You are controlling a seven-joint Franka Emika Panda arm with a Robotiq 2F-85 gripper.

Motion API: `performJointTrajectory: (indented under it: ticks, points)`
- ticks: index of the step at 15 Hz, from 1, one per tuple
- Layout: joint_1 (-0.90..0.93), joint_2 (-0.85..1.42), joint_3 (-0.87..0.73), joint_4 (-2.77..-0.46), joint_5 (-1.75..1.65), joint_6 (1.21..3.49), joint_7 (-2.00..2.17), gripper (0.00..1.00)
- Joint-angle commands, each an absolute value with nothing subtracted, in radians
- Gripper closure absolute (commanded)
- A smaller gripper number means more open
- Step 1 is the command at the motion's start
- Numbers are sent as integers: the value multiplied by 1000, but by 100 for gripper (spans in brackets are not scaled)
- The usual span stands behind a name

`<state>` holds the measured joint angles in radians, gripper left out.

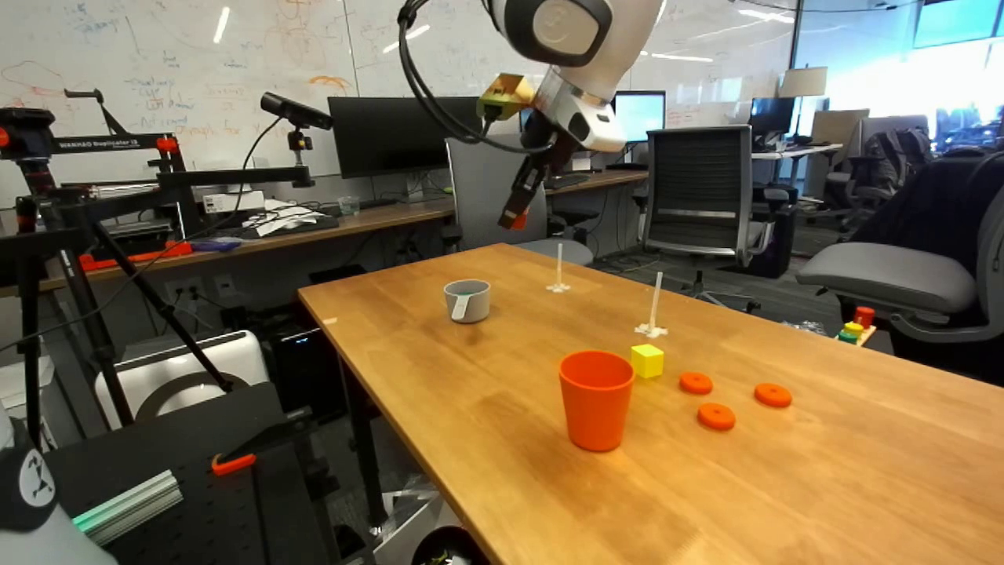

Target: Put the green, orange and yellow blocks in the pot

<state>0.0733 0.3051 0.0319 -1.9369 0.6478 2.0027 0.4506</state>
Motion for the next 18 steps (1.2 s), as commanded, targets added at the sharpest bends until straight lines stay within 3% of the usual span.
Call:
performJointTrajectory:
  ticks: [1,2,7,13,14,15,18]
  points:
    - [15,361,3,-1732,624,1793,503,88]
    - [89,395,57,-1862,706,1985,505,88]
    - [166,574,84,-1750,689,2017,610,88]
    - [269,686,135,-1785,710,2154,650,88]
    - [275,677,138,-1791,717,2164,666,38]
    - [279,671,140,-1794,712,2163,680,37]
    - [290,662,148,-1805,713,2187,681,17]
